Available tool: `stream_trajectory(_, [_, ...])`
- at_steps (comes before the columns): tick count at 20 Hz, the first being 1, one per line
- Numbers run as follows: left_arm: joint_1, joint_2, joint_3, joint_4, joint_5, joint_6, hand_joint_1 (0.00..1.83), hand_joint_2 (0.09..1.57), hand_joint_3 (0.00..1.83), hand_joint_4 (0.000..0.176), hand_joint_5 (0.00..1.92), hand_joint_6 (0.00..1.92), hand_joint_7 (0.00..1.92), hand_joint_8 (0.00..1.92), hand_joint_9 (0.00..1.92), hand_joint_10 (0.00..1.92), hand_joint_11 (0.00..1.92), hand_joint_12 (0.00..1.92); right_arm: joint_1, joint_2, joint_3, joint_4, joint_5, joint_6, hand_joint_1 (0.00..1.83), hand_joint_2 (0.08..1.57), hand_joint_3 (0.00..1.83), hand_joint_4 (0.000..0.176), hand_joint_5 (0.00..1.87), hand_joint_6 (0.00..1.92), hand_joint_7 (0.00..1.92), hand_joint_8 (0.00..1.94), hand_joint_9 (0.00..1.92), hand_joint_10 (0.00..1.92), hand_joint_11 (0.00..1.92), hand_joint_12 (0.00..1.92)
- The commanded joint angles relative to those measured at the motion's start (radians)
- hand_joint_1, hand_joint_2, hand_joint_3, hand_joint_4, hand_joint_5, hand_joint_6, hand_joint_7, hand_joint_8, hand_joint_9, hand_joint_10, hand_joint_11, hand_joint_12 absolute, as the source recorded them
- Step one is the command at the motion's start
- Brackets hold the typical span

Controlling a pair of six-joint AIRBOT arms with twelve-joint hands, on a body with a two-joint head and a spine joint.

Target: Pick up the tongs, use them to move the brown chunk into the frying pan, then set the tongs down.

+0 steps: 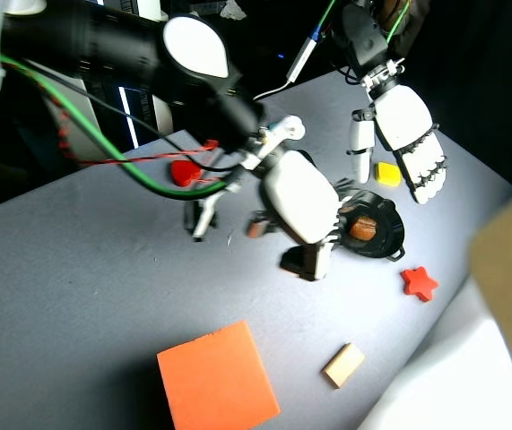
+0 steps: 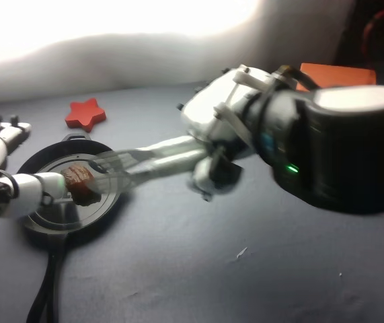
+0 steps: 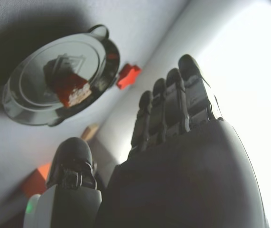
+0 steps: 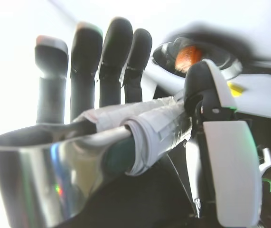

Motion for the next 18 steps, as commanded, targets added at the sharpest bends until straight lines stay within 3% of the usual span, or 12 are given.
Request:
stream_trajectory(1, [-0.011, 0.005, -0.004, 0.050, -0.080, 0.002, 0.00, 1.31, 0.00, 0.014, 0.07, 0.00, 0.10, 0.00, 0.08, 0.01, 0.00, 0.32, -0.005, 0.023, -0.022, -0.103, 0.012, -0.002, 0.53, 1.39, 0.00, 0.000, 0.71, 1.01, 0.88, 1.14, 0.82, 1.54, 0.74, 1.91])
stream_trajectory(3, [-0.016, 0.005, -0.028, 0.053, -0.080, 0.003, 0.00, 1.31, 0.00, 0.005, 0.08, 0.00, 0.09, 0.00, 0.08, 0.00, 0.00, 0.31, -0.043, 0.078, -0.081, -0.201, 0.030, -0.002, 0.53, 1.40, 0.00, 0.000, 0.70, 1.04, 0.88, 1.15, 0.83, 1.54, 0.73, 1.92])
stream_trajectory(5, [-0.017, 0.005, -0.056, 0.060, -0.082, 0.003, 0.00, 1.32, 0.00, 0.010, 0.08, 0.00, 0.09, 0.00, 0.07, 0.00, 0.00, 0.33, -0.088, 0.130, -0.124, -0.246, 0.089, 0.002, 0.48, 1.42, 0.00, 0.000, 0.67, 1.08, 0.86, 1.18, 0.82, 1.54, 0.72, 1.91])
stream_trajectory(7, [-0.020, 0.005, -0.081, 0.066, -0.089, 0.003, 0.00, 1.32, 0.00, 0.010, 0.06, 0.00, 0.07, 0.00, 0.05, 0.00, 0.00, 0.25, -0.141, 0.154, -0.131, -0.350, 0.148, 0.064, 0.47, 1.43, 0.01, 0.000, 0.68, 1.10, 0.87, 1.19, 0.84, 1.55, 0.74, 1.90])
stream_trajectory(11, [-0.027, -0.002, -0.129, 0.083, -0.089, 0.003, 0.02, 1.32, 0.00, 0.008, 0.08, 0.01, 0.08, 0.00, 0.07, 0.00, 0.00, 0.28, -0.228, 0.150, -0.104, -0.515, 0.186, 0.144, 0.53, 1.41, 0.00, 0.000, 0.68, 1.11, 0.85, 1.21, 0.81, 1.54, 0.72, 1.90])
stream_trajectory(15, [-0.034, -0.010, -0.167, 0.083, -0.089, 0.002, 0.00, 1.31, 0.00, 0.010, 0.07, 0.00, 0.07, 0.00, 0.05, 0.00, 0.00, 0.30, -0.320, 0.133, -0.082, -0.804, 0.162, 0.310, 0.59, 1.35, 0.00, 0.000, 0.65, 0.98, 0.82, 1.16, 0.76, 1.46, 0.63, 1.86])
stream_trajectory(17, [-0.035, -0.010, -0.172, 0.083, -0.089, 0.002, 0.00, 1.32, 0.00, 0.007, 0.08, 0.00, 0.07, 0.00, 0.04, 0.01, 0.00, 0.19, -0.338, 0.130, -0.078, -0.819, 0.160, 0.317, 0.40, 1.37, 0.00, 0.000, 0.48, 0.89, 0.65, 0.84, 0.58, 1.13, 0.31, 1.70])
stream_trajectory(18, [-0.035, -0.010, -0.171, 0.083, -0.089, 0.002, 0.02, 1.32, 0.00, 0.003, 0.11, 0.01, 0.09, 0.00, 0.06, 0.01, 0.00, 0.25, -0.346, 0.129, -0.076, -0.822, 0.157, 0.320, 0.35, 1.35, 0.00, 0.000, 0.41, 0.82, 0.61, 0.66, 0.51, 0.97, 0.16, 1.64])
